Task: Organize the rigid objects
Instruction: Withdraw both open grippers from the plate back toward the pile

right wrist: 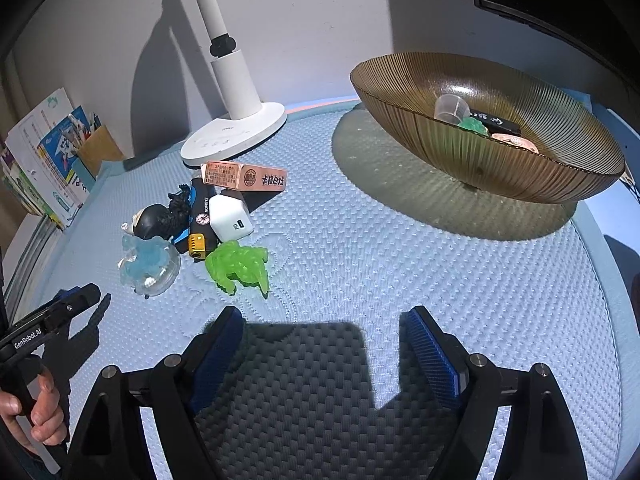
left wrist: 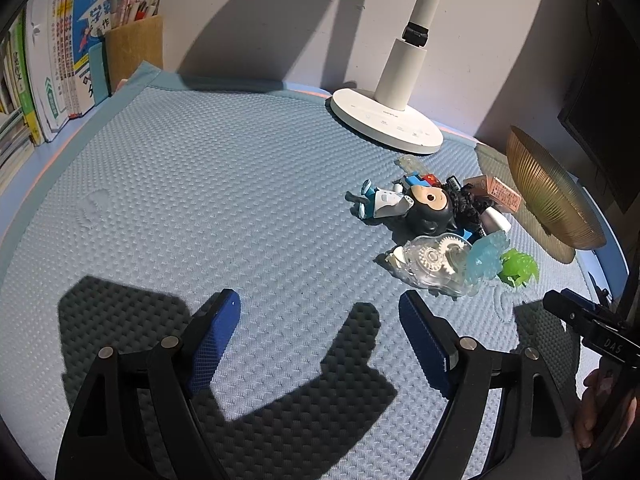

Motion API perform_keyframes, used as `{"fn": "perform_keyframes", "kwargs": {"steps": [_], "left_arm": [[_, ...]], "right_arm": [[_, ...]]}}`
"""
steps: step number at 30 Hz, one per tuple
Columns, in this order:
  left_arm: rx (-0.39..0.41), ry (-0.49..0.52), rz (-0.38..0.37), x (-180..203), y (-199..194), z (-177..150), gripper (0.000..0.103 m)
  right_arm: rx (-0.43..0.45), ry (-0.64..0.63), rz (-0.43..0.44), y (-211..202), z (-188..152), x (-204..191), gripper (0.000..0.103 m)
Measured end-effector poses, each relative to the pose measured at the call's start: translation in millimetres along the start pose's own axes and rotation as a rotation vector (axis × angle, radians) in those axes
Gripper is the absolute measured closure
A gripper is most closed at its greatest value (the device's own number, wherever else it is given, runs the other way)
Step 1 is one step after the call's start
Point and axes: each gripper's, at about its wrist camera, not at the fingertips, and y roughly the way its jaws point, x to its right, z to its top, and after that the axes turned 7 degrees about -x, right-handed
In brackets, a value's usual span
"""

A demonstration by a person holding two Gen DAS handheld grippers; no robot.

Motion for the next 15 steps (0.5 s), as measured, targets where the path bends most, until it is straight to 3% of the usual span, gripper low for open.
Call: {"fn": "perform_keyframes", "kwargs": {"steps": [15], "left_arm": [[-0.002, 0.000, -0.005, -0.3, 0.1, 0.0, 0.021]], "right_arm": [[-0.005, -0.009, 0.000, 1.4, 0.5, -0.7, 0.016]]}}
